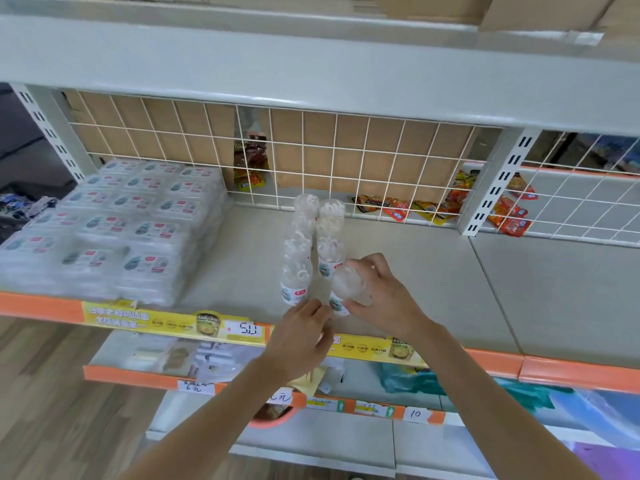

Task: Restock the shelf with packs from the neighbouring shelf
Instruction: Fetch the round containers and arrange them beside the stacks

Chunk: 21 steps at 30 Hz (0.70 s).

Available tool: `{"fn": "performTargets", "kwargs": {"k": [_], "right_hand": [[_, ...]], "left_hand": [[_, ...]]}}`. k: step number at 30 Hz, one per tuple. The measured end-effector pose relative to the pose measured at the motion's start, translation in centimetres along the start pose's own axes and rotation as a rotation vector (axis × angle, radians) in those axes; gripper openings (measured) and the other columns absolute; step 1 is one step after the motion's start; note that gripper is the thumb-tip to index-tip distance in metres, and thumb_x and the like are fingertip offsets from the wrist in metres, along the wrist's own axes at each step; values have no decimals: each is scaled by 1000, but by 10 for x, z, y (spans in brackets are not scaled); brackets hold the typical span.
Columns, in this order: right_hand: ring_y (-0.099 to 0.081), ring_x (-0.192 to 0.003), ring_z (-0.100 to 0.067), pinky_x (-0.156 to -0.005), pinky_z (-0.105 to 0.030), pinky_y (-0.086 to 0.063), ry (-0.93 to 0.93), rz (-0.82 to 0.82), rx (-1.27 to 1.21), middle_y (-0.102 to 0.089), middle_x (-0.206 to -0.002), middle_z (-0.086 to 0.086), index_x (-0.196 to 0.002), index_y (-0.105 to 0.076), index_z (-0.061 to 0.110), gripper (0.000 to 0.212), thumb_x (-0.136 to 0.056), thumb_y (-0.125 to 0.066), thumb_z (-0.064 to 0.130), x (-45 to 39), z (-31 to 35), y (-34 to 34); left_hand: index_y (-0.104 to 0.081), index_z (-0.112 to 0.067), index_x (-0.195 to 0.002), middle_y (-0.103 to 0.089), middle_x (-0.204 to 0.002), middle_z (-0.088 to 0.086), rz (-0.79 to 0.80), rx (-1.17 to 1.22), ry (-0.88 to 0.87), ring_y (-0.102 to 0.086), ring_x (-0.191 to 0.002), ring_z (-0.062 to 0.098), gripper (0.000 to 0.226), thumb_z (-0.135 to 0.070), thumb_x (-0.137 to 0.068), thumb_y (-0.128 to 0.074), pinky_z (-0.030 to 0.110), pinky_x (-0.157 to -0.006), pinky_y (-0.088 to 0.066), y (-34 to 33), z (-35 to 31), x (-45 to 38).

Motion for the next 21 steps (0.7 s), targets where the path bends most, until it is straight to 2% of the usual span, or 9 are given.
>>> {"fn": "performTargets", "kwargs": {"k": [7,10,12,15,18,21], "right_hand": [[-54,-95,-19,-80,-37,-51,-87,-53,-38,-36,-122,-5,-138,-32,18,63,-83,-63,22,-3,9,-20],[-56,-98,-15,-78,-33,-51,-132,-107,-62,-39,-122,-5,-136,-35,15,59,-84,-63,18,9,-1,-8],[-58,-97,-18,-76,-29,-50,-122,-148,-1,-46,-118,-8,-129,-47,10,47,-84,-61,13,23,-9,5],[-61,-89,-27,-72,-27,-47,-97,-162,147,-60,-102,-12,-110,-62,4,31,-79,-57,5,55,-24,22],[-64,-71,-24,-57,-24,-50,-65,-144,318,-64,-82,-6,-92,-67,9,31,-62,-59,8,96,-43,40],[-63,-65,-23,-49,-26,-52,-103,-102,392,-63,-78,-4,-88,-66,11,31,-58,-60,8,142,-80,61]], "left_hand": [[-58,-12,-84,-56,-78,3,-4,-11,-97,-52,-72,23,19,-22,-78,-43,31,-61,-50,3,-5,13],[-56,-14,-87,-56,-81,3,21,2,-172,-51,-75,21,20,-23,-75,-42,28,-63,-49,-2,-21,9],[-60,-12,-93,-58,-87,5,67,14,-229,-54,-81,23,29,-23,-76,-41,29,-70,-51,-10,-34,5],[-63,-12,-99,-60,-94,6,139,7,-294,-58,-87,27,35,-25,-77,-39,34,-78,-52,-26,-59,-7],[-63,-14,-86,-59,-84,3,165,-26,-365,-59,-76,26,30,-25,-74,-38,33,-64,-52,-43,-99,-20],[-62,-16,-82,-59,-81,1,161,-44,-441,-59,-73,24,27,-26,-73,-39,28,-60,-50,-62,-151,-30]]}}
Point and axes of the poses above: each hand's wrist, its own x-axis away from the middle knuckle, its own y-axis out of the back of the hand, z = x × y, the point moved 10 cm from there along -x, towards the middle knuckle
